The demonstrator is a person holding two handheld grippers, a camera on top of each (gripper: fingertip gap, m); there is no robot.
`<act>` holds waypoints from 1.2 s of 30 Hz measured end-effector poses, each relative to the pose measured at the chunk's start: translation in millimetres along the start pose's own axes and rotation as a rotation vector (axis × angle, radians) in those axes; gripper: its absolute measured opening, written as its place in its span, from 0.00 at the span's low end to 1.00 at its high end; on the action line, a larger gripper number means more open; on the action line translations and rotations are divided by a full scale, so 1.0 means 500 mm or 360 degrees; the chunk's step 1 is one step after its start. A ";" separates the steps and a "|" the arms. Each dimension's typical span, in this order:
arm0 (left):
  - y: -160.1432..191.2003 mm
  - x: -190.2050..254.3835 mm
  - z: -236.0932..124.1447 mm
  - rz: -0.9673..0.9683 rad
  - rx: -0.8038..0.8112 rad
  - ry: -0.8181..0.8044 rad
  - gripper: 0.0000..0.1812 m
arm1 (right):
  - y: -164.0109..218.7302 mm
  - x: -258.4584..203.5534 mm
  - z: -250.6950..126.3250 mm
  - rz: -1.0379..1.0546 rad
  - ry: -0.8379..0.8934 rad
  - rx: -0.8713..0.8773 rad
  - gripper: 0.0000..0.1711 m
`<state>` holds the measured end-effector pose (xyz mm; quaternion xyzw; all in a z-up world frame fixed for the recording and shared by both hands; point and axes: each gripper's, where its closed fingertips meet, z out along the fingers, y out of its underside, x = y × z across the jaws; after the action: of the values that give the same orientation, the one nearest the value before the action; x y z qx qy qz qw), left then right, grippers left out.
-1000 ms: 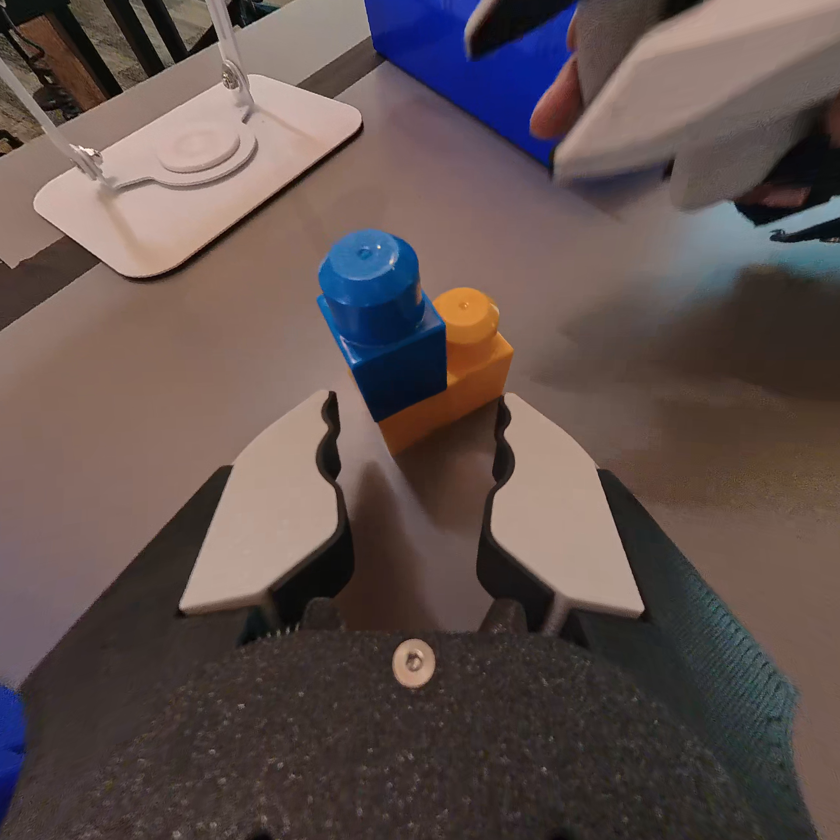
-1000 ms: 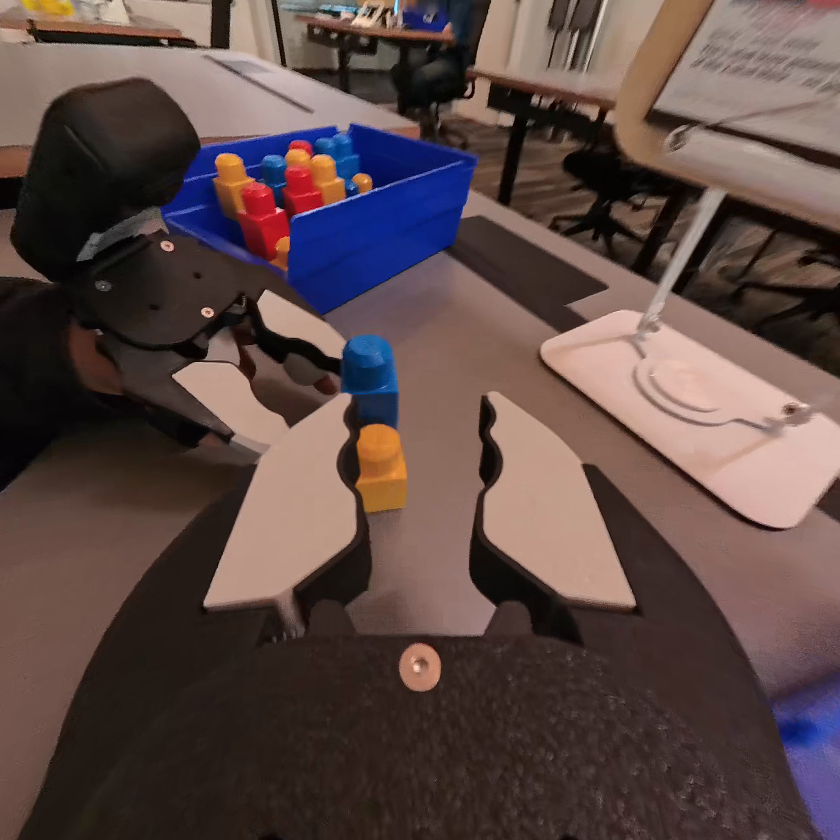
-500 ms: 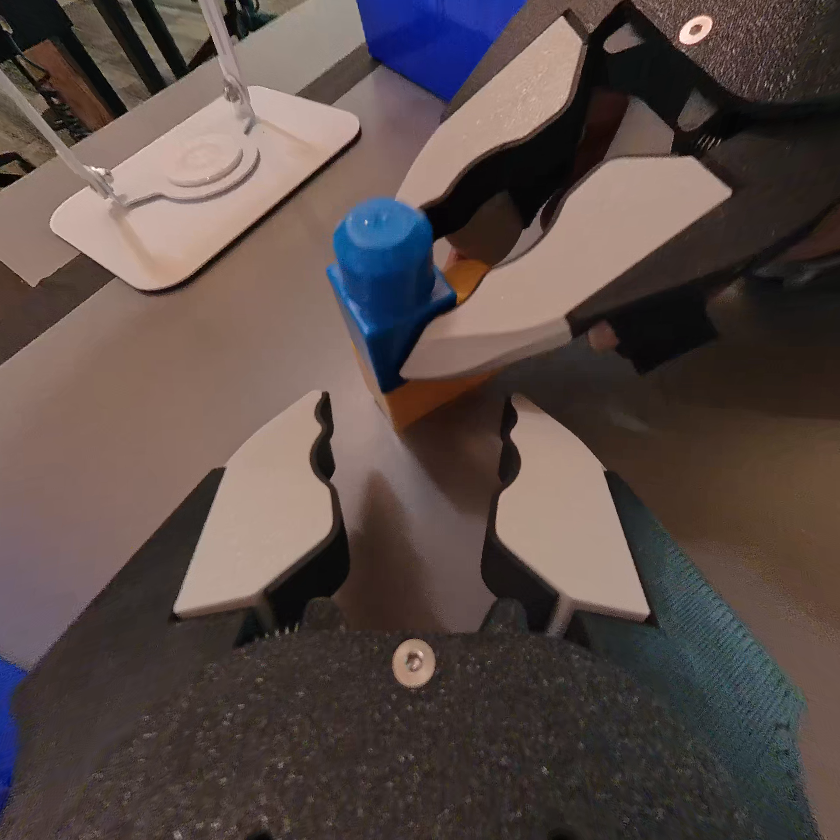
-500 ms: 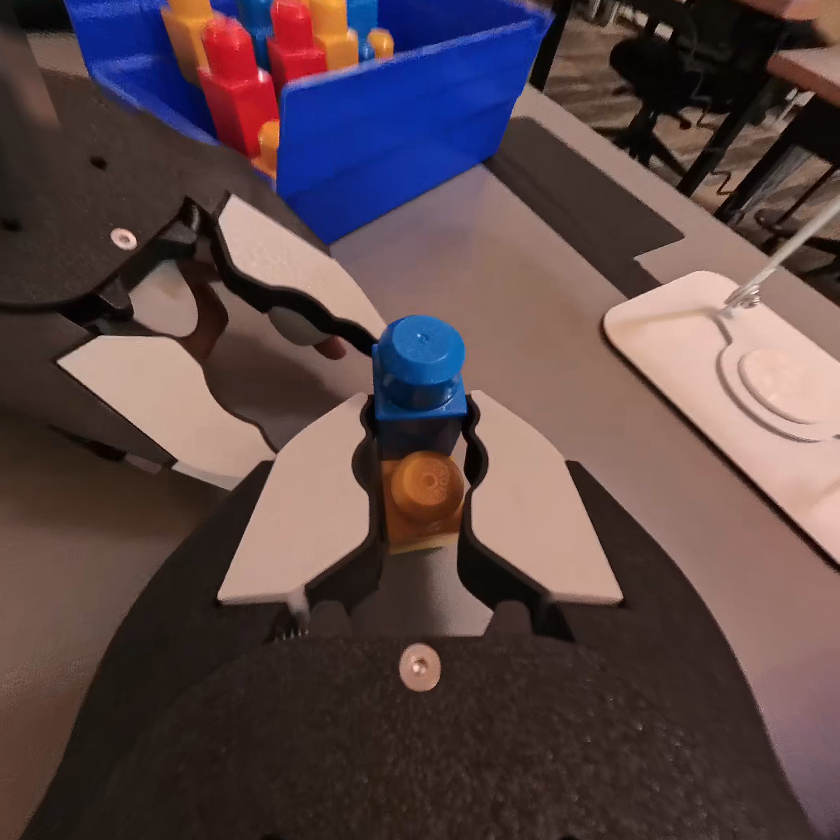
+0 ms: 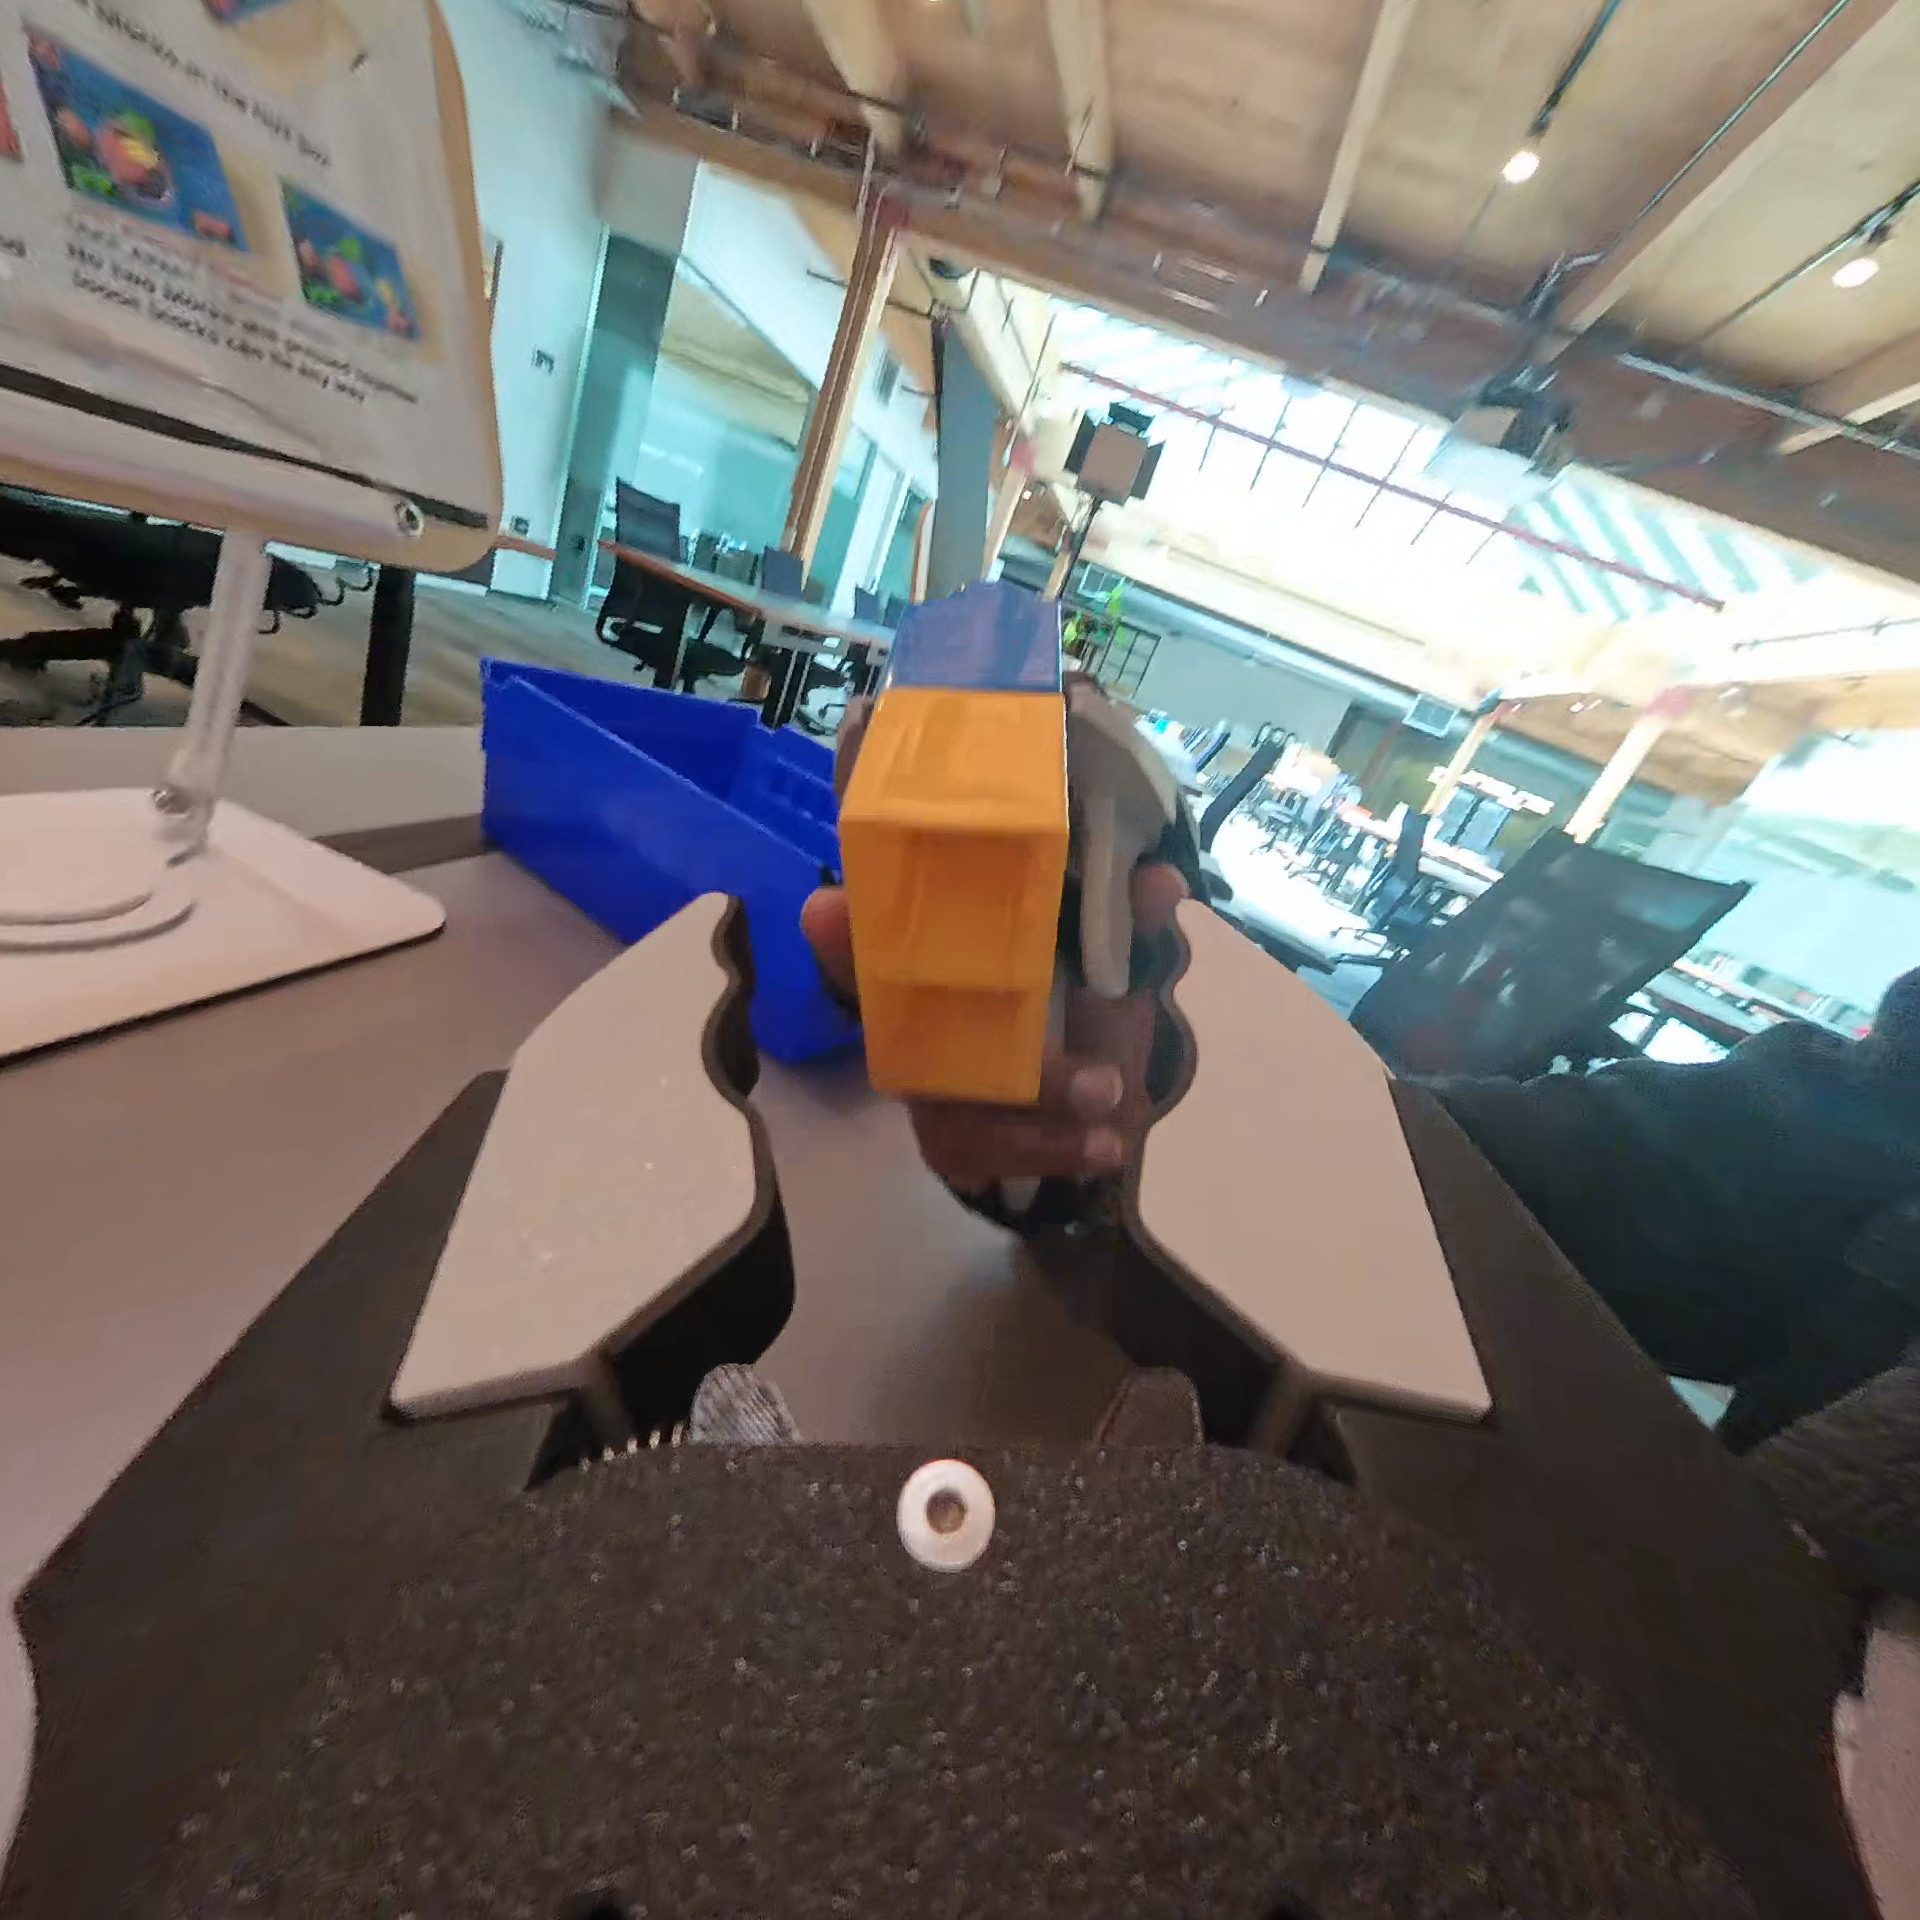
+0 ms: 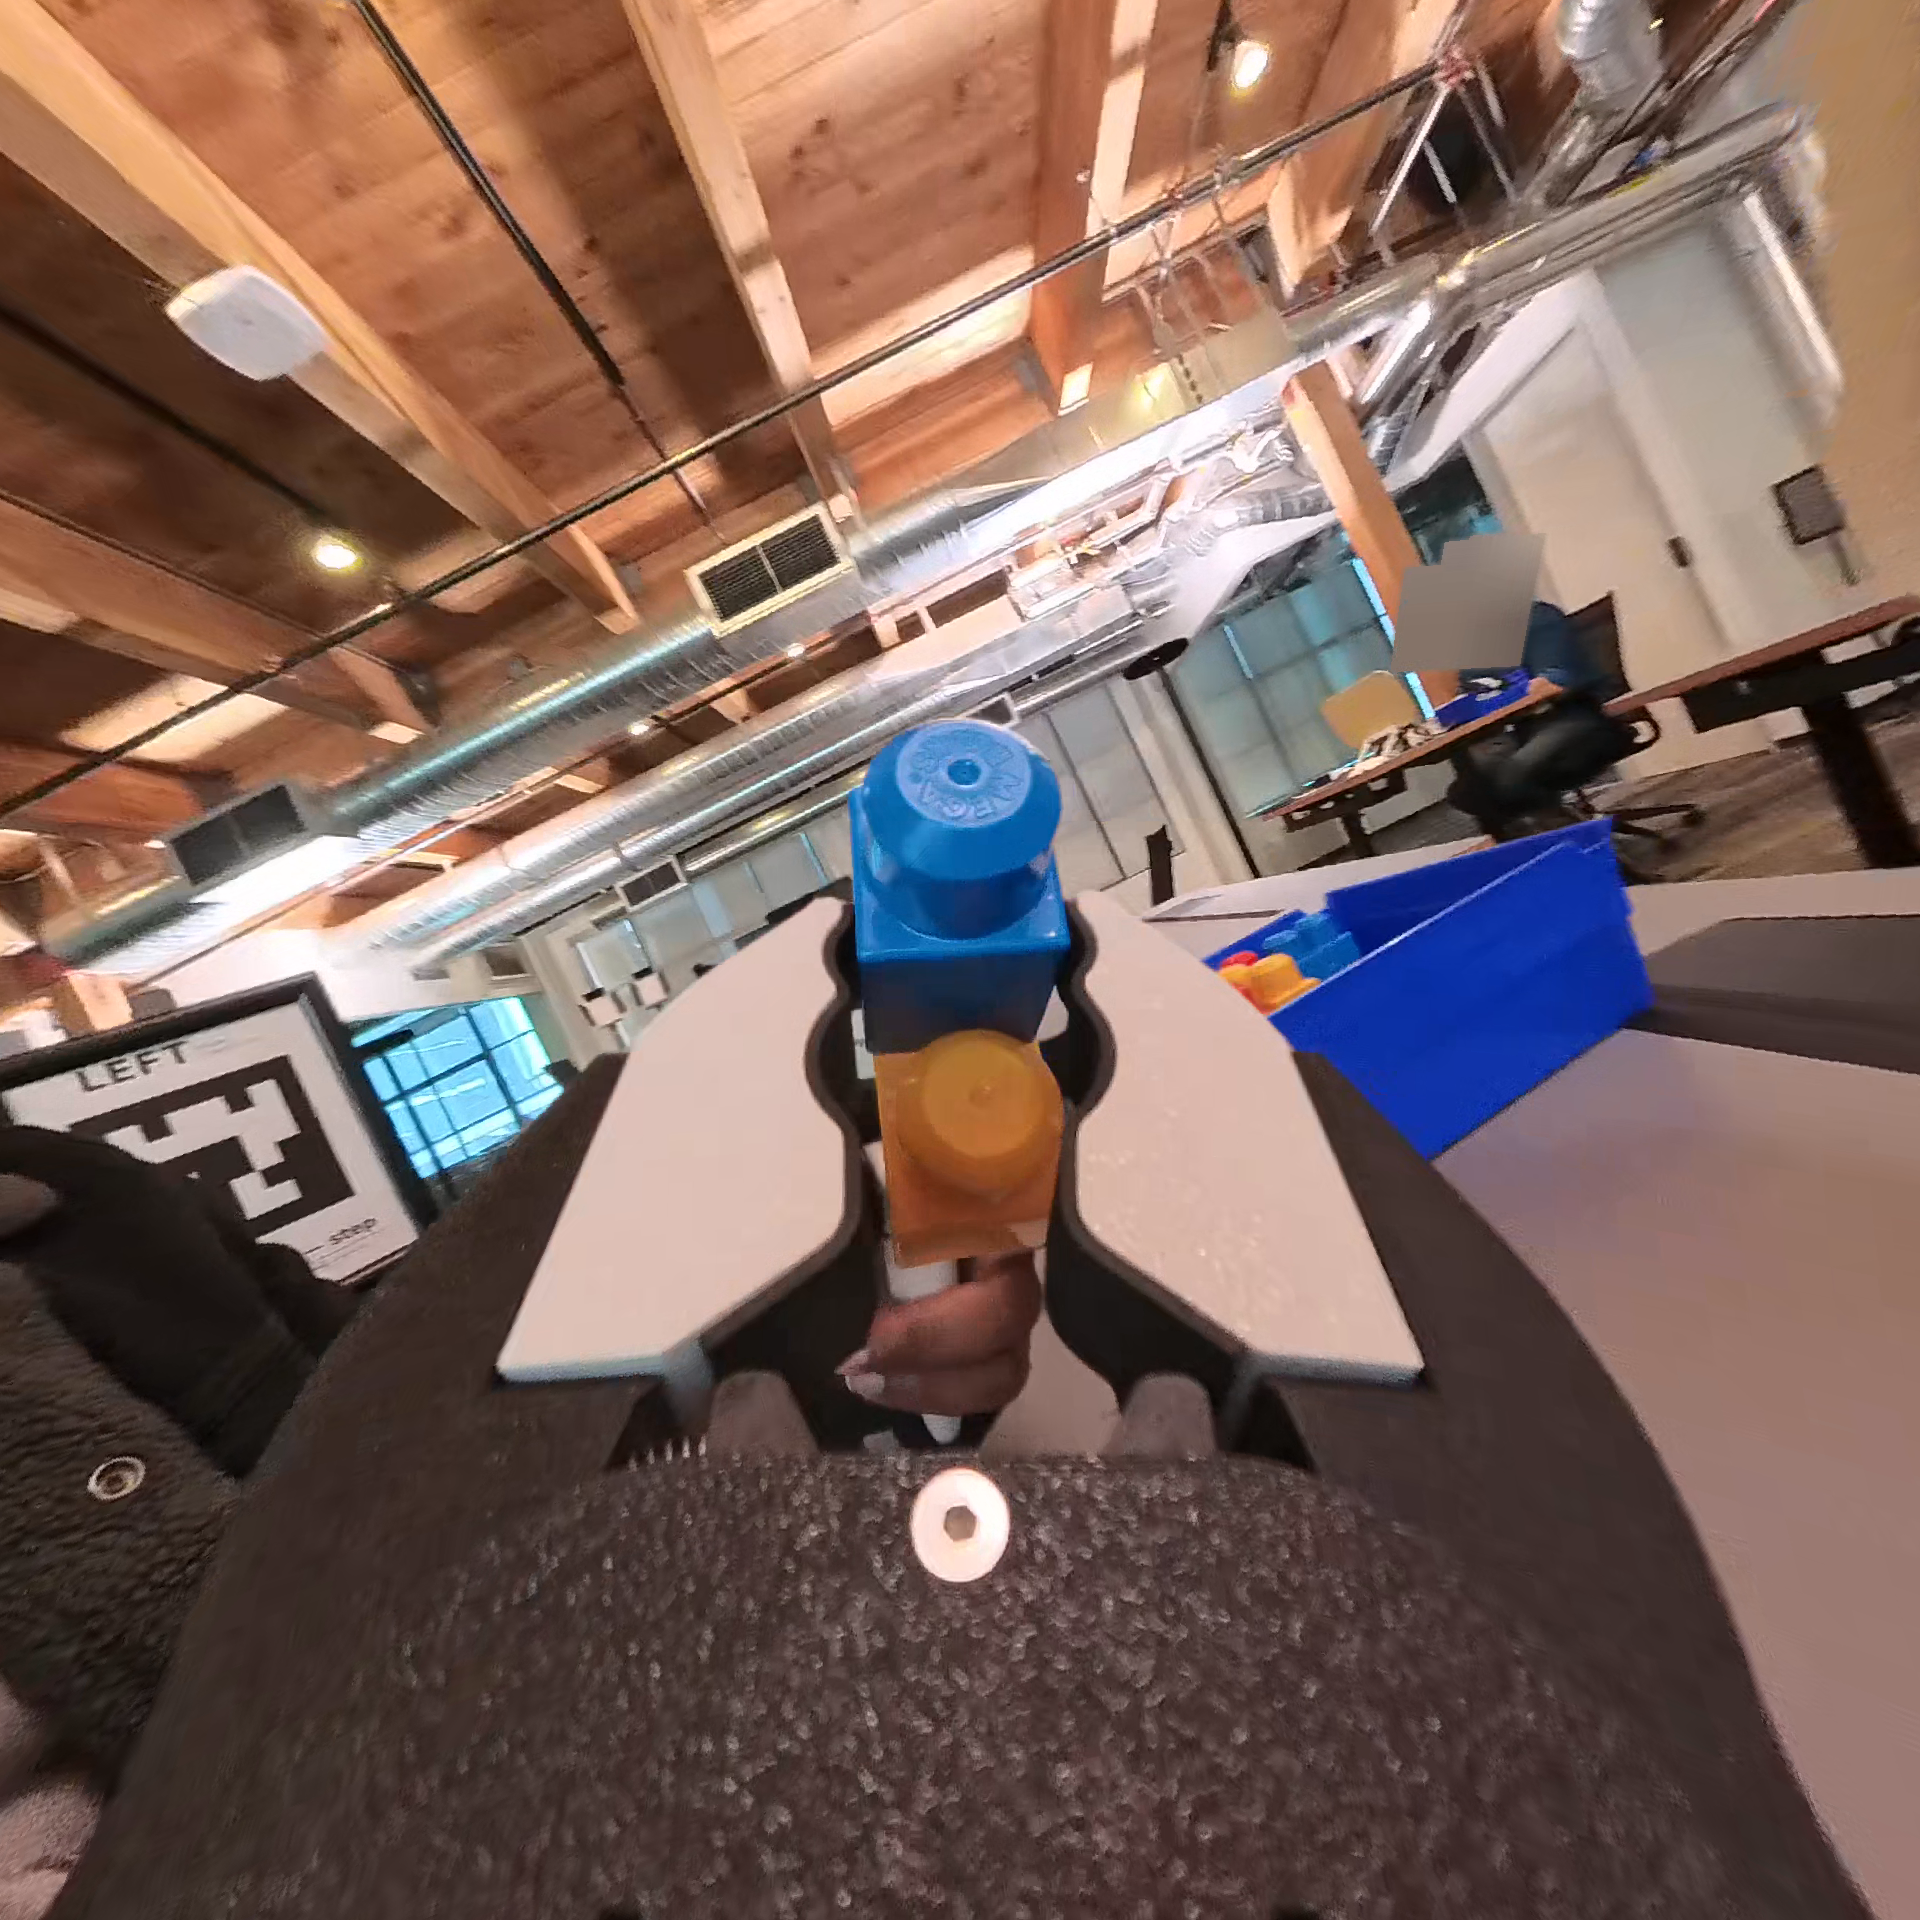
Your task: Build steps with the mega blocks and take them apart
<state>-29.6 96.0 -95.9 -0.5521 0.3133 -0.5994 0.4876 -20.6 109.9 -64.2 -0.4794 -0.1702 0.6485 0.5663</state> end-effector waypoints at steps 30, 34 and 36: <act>0.099 0.014 -0.050 0.0241 -0.0577 0.0247 0.20 | 0.110 -0.020 -0.089 -0.0460 -0.0117 -0.1105 0.18; 0.107 0.013 -0.048 0.0258 -0.0605 0.0238 0.21 | 0.108 -0.020 -0.090 -0.0461 -0.0111 -0.1107 0.19; 0.107 0.011 -0.050 0.0258 -0.0600 0.0241 0.21 | 0.110 -0.019 -0.088 -0.0462 -0.0108 -0.1101 0.18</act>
<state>-40.6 69.2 -147.6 -0.5598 0.4989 -0.5289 0.3975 -16.9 70.7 -123.5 -0.5914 -0.4640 0.4812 0.4510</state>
